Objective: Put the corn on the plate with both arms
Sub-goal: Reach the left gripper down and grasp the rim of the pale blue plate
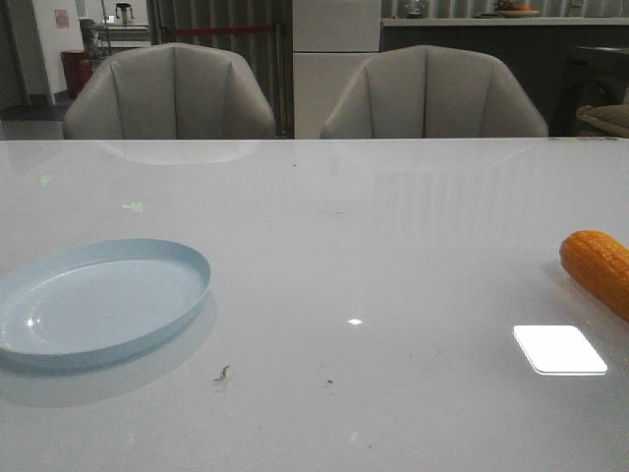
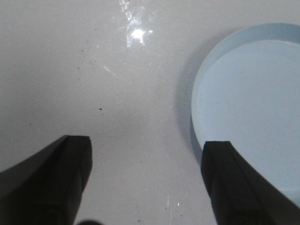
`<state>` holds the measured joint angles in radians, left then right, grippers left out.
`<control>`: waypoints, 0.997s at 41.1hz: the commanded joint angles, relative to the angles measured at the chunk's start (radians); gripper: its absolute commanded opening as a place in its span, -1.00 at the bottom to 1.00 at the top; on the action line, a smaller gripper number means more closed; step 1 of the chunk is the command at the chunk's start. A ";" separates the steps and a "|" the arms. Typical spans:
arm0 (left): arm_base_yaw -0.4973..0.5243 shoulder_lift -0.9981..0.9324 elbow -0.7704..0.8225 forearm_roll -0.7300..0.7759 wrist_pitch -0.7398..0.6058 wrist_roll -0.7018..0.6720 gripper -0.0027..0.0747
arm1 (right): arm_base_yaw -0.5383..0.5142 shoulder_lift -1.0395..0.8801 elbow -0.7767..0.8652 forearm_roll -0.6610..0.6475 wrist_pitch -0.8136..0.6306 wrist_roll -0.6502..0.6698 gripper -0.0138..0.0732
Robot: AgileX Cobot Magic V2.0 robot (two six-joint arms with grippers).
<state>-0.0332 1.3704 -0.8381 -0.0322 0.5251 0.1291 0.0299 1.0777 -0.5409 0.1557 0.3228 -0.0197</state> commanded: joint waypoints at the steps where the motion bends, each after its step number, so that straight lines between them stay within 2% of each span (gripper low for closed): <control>1: -0.026 0.068 -0.106 -0.018 0.002 0.062 0.33 | -0.001 -0.011 -0.036 0.002 -0.065 -0.006 0.49; 11: -0.073 0.260 -0.228 -0.020 0.004 0.067 0.06 | -0.001 -0.011 -0.036 0.002 -0.058 -0.006 0.49; 22: -0.080 0.395 -0.253 -0.092 0.000 0.067 0.04 | -0.001 -0.011 -0.036 0.002 -0.056 -0.006 0.49; 33: -0.080 0.452 -0.253 -0.131 0.002 0.067 0.01 | -0.001 -0.011 -0.036 0.002 -0.057 -0.006 0.49; 37: -0.080 0.455 -0.253 -0.131 0.002 0.067 -0.22 | -0.001 -0.011 -0.036 0.002 -0.057 -0.006 0.49; 41: -0.080 0.456 -0.253 -0.131 0.002 0.067 -0.64 | -0.001 -0.011 -0.036 0.002 -0.057 -0.006 0.49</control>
<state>-0.1070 1.8556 -1.0716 -0.1609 0.5465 0.1967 0.0299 1.0777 -0.5409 0.1557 0.3230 -0.0197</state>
